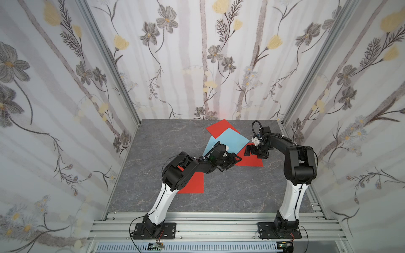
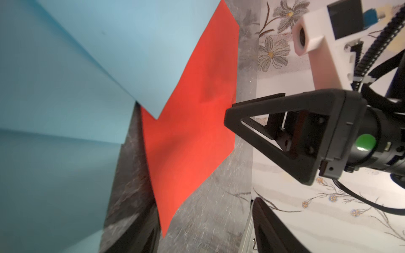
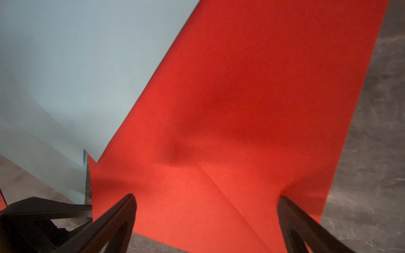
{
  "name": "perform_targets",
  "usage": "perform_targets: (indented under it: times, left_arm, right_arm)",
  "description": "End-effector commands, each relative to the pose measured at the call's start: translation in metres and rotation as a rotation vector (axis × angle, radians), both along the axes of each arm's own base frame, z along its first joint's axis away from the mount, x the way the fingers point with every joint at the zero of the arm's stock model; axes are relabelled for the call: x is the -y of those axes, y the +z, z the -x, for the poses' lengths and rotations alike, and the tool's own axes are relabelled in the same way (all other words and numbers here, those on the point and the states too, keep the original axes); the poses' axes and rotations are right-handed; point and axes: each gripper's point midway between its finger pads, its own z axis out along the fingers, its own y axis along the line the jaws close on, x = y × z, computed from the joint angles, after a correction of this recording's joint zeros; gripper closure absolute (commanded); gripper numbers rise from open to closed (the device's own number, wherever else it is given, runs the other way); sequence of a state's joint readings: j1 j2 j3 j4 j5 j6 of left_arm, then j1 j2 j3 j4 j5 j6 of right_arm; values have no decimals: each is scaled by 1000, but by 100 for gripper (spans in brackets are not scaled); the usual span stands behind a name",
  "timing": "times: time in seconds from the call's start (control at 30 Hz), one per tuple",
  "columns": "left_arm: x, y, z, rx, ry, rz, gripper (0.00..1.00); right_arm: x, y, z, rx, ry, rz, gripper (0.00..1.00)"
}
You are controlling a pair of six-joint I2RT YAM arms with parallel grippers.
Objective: Sort the scattered colored papers by color
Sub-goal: Pick up the colored paper from the center of the board.
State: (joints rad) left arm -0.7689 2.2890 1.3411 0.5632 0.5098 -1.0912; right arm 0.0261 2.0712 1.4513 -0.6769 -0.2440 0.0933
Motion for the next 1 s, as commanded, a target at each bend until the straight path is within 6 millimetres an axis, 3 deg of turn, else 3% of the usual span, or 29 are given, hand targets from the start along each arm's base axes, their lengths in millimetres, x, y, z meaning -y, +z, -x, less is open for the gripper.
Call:
perform_targets:
  times: [0.0,0.07,0.13,0.2,0.3,0.63,0.73,0.77,0.97]
  left_arm:
    - [2,-24,2,-31,-26,-29,34]
    - [5,-27,0,-41,-17,-14,35]
    - [5,-27,-2,-37,-16,-13,45]
    - [5,-24,-2,-31,-23,-18,79]
    - [1,-25,-2,-29,-26,-47,99]
    - [0,-13,-7,30,-36,-96,100]
    - [-1,-11,-10,46,-37,-121,100]
    - [3,1,-17,74,-31,-116,100]
    - [9,26,-28,156,-40,-136,100]
  right_arm:
    - [-11,-22,18,-87,22,-54,0]
    - [-11,-22,19,-88,21,-53,0]
    - [-12,-22,18,-90,21,-54,0]
    - [-12,-22,17,-88,18,-54,0]
    - [-12,-21,14,-81,18,-53,0]
    - [-12,-12,12,-63,18,-52,0]
    - [-17,0,8,-35,22,-79,0]
    - [-18,5,6,-26,18,-86,0]
    - [-26,36,-3,48,34,-111,0]
